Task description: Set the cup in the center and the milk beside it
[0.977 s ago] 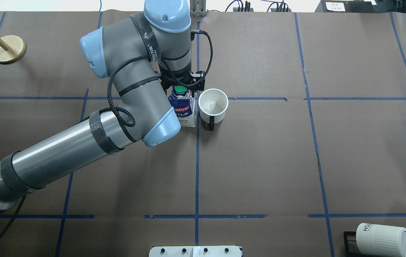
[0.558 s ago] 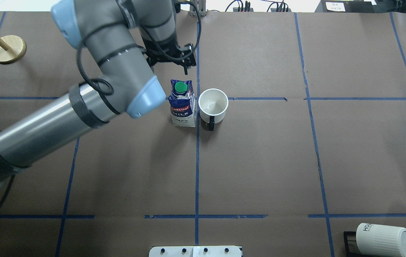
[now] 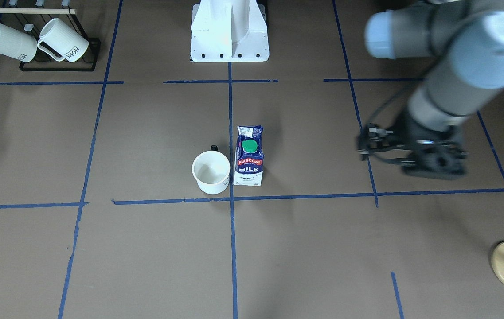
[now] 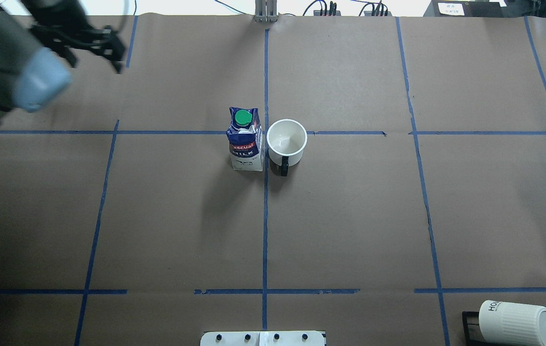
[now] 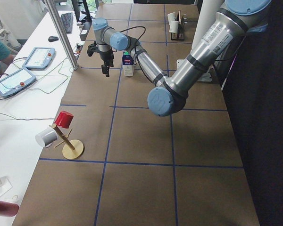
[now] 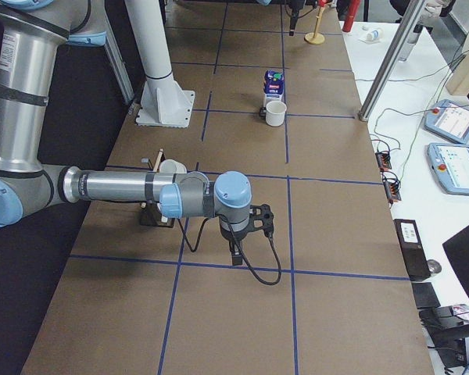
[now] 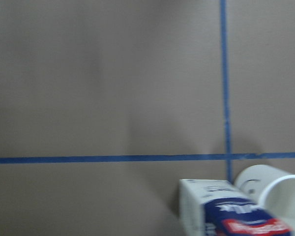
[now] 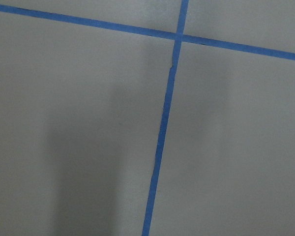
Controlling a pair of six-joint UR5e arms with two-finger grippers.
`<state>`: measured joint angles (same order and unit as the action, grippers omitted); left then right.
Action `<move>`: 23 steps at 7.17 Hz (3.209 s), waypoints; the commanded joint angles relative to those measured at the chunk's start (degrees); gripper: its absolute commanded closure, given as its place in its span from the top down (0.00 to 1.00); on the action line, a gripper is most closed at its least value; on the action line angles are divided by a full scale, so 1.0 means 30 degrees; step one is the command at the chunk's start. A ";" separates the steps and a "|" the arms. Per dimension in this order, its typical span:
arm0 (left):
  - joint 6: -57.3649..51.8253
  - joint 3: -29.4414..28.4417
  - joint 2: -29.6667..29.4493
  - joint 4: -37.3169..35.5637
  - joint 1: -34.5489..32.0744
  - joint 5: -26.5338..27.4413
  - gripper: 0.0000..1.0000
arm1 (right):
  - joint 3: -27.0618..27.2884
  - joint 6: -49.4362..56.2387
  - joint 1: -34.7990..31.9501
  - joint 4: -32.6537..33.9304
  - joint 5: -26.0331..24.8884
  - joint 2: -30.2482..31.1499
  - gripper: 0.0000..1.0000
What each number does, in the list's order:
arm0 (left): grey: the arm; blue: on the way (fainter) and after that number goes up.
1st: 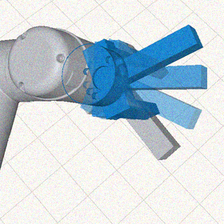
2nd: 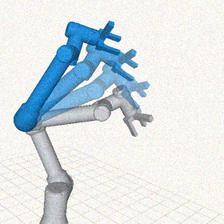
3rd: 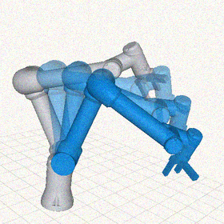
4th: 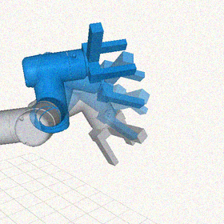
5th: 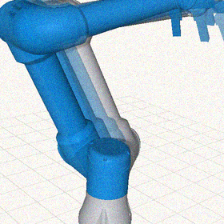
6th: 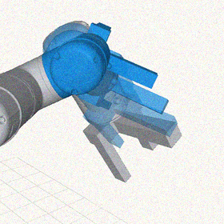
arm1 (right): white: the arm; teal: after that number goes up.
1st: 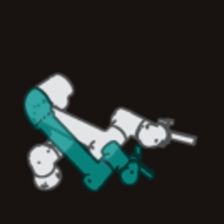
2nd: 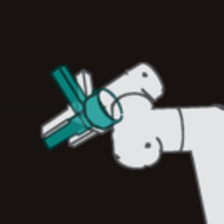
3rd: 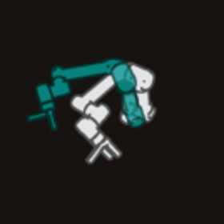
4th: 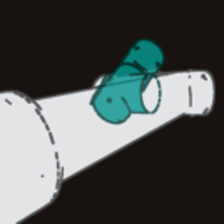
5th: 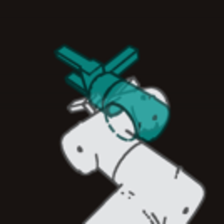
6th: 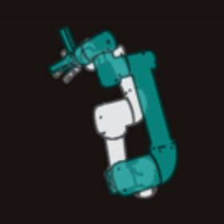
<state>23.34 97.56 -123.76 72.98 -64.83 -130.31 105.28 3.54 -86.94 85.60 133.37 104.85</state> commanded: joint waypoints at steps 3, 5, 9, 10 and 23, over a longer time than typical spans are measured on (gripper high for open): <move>-1.2339 0.0118 0.8396 0.0282 -0.6796 -0.1442 1.00 | -0.0023 -0.0124 0.0035 0.0030 0.0046 -0.0058 1.00; -1.1855 -0.0115 1.1153 0.1997 -0.6955 -0.1563 1.00 | -0.0023 -0.0124 0.0035 0.0030 0.0046 -0.0087 1.00; -0.8807 -0.0059 1.4212 0.6513 -0.6955 -0.1738 1.00 | -0.0053 -0.0153 0.0035 0.0059 0.0076 -0.0058 1.00; -0.8661 -0.0493 1.4271 0.6465 -0.6926 -0.1680 1.00 | -0.0053 -0.0153 0.0035 0.0060 0.0105 -0.0058 1.00; -0.8836 0.0411 1.4067 0.6611 -0.6955 -0.1269 1.00 | -0.0286 -0.0124 0.0064 0.0001 0.0047 -0.0058 1.00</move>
<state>-3.16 98.76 -81.50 92.75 -85.69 -134.07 104.79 3.16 -86.78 85.67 133.54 104.68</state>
